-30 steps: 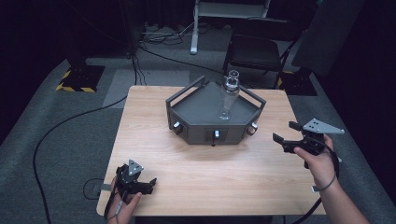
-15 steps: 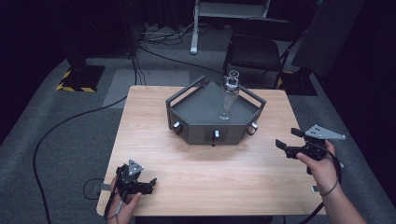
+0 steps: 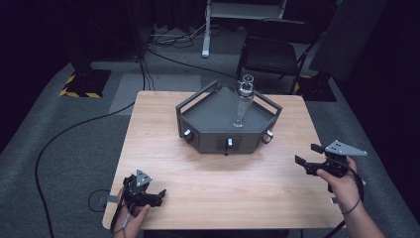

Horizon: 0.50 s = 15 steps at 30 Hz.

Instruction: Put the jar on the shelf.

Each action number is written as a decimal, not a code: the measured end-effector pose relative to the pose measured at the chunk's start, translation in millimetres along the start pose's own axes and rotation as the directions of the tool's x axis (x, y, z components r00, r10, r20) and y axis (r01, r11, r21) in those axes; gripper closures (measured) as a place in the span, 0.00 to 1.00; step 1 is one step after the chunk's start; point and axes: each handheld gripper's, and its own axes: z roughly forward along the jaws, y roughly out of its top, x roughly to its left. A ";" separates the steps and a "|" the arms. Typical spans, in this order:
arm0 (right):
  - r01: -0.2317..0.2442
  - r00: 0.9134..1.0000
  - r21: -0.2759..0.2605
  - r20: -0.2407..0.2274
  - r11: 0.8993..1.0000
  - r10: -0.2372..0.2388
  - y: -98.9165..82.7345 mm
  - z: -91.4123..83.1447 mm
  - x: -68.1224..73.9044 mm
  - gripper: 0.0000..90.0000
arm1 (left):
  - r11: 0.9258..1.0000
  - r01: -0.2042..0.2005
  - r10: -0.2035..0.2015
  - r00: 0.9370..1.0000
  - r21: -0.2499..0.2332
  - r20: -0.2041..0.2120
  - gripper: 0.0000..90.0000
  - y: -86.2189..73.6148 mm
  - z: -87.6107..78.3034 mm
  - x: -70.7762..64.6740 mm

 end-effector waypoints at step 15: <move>-0.009 1.000 0.056 0.011 0.998 0.008 -31.2 1.1 -4.6 0.14 | 1.000 0.000 0.000 1.000 0.000 0.000 0.00 0.0 0.0 0.0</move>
